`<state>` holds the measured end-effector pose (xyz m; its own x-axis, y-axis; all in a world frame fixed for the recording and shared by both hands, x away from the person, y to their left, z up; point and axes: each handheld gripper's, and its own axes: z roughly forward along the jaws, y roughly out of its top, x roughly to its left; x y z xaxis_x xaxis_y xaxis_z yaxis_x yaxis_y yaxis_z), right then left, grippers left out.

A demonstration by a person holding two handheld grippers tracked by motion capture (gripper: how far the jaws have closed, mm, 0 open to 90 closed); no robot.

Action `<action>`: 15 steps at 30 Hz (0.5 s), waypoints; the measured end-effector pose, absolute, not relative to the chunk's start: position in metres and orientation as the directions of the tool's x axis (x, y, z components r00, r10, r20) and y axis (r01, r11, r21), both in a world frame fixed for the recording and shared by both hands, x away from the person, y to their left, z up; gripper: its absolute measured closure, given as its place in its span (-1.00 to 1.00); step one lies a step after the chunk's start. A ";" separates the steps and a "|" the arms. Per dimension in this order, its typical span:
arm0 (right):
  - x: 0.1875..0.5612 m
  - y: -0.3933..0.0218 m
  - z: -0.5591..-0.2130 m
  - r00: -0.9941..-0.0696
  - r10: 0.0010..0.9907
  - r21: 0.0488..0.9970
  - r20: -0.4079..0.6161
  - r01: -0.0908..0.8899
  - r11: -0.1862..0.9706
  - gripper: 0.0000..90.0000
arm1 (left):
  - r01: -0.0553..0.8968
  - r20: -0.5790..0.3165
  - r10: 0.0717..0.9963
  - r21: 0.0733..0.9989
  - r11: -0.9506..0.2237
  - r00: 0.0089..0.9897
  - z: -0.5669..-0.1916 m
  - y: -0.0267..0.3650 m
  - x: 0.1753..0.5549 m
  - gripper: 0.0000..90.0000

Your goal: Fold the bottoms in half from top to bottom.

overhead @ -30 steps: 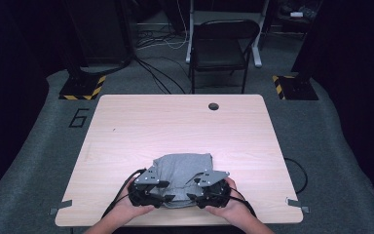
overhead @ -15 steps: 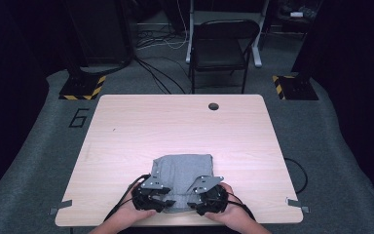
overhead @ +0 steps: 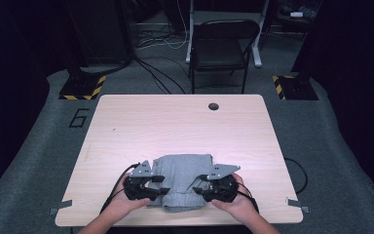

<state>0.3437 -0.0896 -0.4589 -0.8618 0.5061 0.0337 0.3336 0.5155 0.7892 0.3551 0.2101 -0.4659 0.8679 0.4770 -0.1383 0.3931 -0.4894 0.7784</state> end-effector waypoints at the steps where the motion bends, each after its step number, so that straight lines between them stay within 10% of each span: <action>1: 0.347 -0.092 -0.458 -0.853 0.521 0.793 0.040 0.344 0.503 0.11 | 0.398 -0.134 0.493 0.782 -0.480 0.859 -0.464 0.212 0.358 0.08; 15: 0.382 -0.096 -0.470 -0.800 0.597 0.778 0.052 0.407 0.478 0.18 | 0.432 -0.119 0.581 0.788 -0.438 0.805 -0.469 0.221 0.391 0.05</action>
